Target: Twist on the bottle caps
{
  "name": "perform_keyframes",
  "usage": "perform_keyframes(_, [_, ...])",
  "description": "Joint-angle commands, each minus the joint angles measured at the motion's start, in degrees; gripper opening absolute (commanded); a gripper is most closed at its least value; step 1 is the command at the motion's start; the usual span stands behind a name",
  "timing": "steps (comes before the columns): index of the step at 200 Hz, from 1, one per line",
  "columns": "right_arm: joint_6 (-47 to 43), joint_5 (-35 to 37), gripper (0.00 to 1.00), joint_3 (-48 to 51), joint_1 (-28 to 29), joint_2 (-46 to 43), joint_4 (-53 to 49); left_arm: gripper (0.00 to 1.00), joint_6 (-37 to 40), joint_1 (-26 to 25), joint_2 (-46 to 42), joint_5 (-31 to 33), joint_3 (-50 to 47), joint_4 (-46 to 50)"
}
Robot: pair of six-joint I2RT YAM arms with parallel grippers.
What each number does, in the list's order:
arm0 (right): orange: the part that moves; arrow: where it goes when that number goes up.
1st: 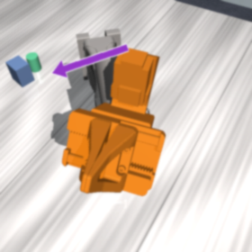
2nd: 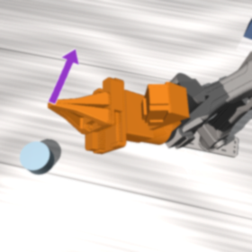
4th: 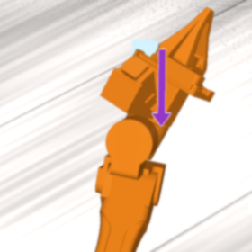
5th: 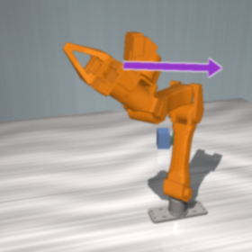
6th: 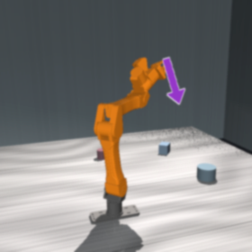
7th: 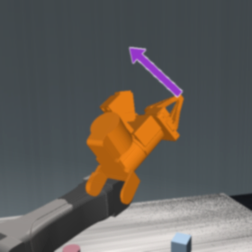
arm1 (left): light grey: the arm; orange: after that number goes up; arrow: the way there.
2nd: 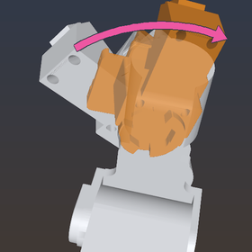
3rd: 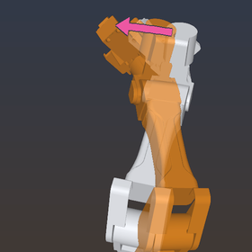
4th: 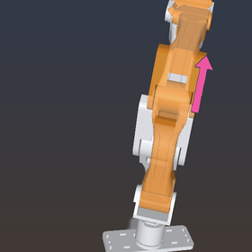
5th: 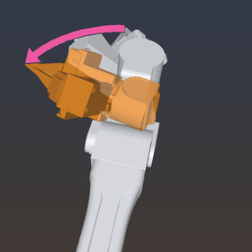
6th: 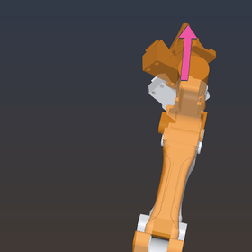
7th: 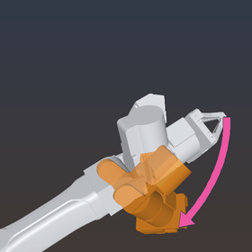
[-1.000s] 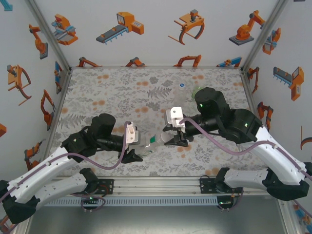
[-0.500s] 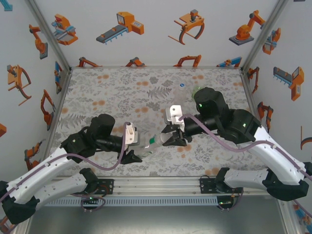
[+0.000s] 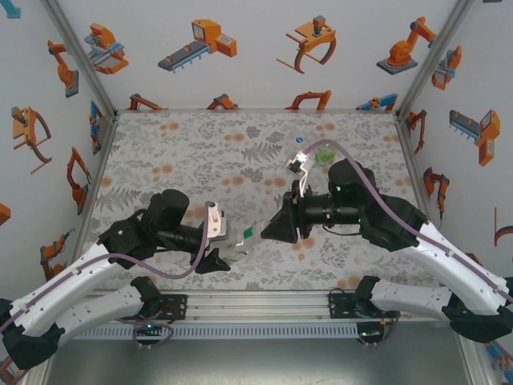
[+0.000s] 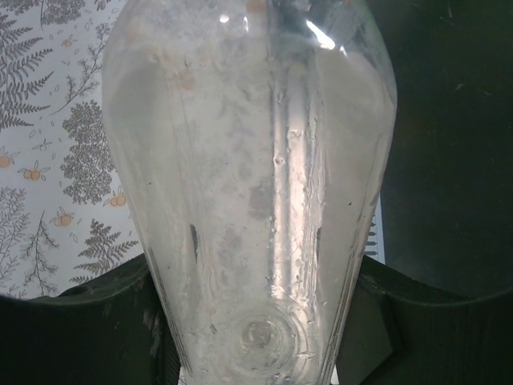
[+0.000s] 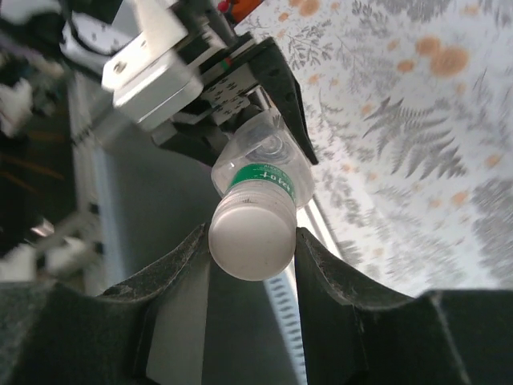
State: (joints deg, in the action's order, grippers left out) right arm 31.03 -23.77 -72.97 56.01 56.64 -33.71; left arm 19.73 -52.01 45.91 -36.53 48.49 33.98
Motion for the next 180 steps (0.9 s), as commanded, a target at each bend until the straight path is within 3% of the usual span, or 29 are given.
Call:
perform_keyframes(1, [25.22,6.75,0.0,0.94,0.19,0.93,-0.71,0.0,1.72,-0.12,-0.75,0.4,0.2,-5.41])
perform_keyframes(17, [34.78,10.19,0.0,0.77,0.23,1.01,-6.8,0.0,1.78,-0.11,-0.89,1.0,0.2,-5.49])
perform_keyframes(35, [39.95,9.63,0.0,0.97,0.17,1.22,-6.85,0.0,1.97,-0.11,-0.8,1.2,0.25,-5.59])
perform_keyframes(75, [38.17,10.67,0.0,-1.87,0.19,2.93,-9.37,0.0,2.18,-0.11,-0.24,1.12,0.9,-4.8])
perform_keyframes(107, [36.99,10.89,0.0,-2.4,0.15,3.91,-11.02,0.08,2.22,-0.11,-0.64,1.58,0.99,-4.36])
perform_keyframes(116, [36.85,11.18,0.0,-2.32,0.02,3.92,-11.15,0.15,2.11,-0.11,-0.69,1.88,0.93,-4.36])
perform_keyframes(140, [34.69,13.05,0.0,-3.33,0.02,4.63,-13.0,0.45,2.07,-0.11,-0.97,2.71,0.9,-4.27])
perform_keyframes(180, [28.11,16.94,0.0,-6.91,-1.1,7.5,-18.6,0.68,1.89,-0.11,-1.73,3.77,0.82,-4.22])
